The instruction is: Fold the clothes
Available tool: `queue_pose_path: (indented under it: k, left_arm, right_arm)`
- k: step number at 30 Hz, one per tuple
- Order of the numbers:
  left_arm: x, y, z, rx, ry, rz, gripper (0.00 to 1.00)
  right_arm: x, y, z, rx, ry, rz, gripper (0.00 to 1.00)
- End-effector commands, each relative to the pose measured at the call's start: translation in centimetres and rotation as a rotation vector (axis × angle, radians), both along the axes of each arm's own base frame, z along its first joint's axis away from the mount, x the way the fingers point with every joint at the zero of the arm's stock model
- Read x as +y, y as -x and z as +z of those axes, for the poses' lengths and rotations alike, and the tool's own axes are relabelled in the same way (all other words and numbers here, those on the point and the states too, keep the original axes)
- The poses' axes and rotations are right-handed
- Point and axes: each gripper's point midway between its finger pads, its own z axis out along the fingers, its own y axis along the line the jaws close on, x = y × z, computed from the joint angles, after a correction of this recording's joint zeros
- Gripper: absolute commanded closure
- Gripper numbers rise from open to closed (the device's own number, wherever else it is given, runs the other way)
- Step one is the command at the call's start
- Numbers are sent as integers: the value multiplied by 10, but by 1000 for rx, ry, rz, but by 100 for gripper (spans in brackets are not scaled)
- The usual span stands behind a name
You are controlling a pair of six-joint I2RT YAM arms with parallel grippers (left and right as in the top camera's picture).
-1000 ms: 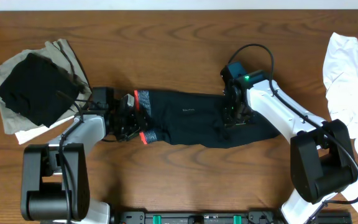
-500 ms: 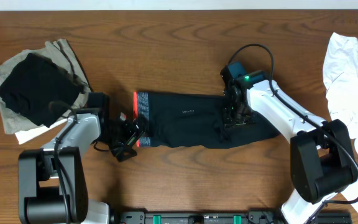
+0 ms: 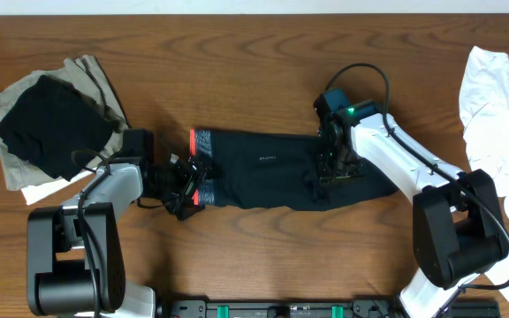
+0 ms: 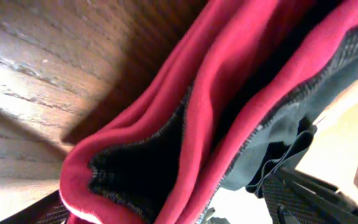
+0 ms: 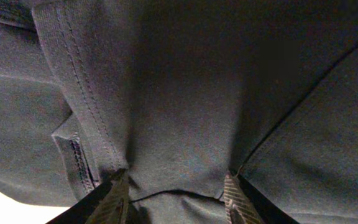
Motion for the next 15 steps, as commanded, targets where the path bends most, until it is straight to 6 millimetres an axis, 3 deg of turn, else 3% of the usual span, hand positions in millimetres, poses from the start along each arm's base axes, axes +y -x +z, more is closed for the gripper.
queue_pose_path:
  k: [1, 6, 12, 15]
  left_arm:
    - [15, 3, -20, 34, -107, 41, 12]
    - [41, -6, -34, 27, -275, 103, 13]
    - [55, -24, -37, -50, -353, 128, 25]
    - [60, -28, -38, -69, -386, 135, 26]
  right_arm:
    - [-5, 0, -1, 1, 16, -15, 52]
    - [-5, 1, -1, 4, 17, -15, 51]
    - [-6, 2, -1, 10, 20, -15, 51]
    - [-6, 3, -1, 13, 21, -15, 51]
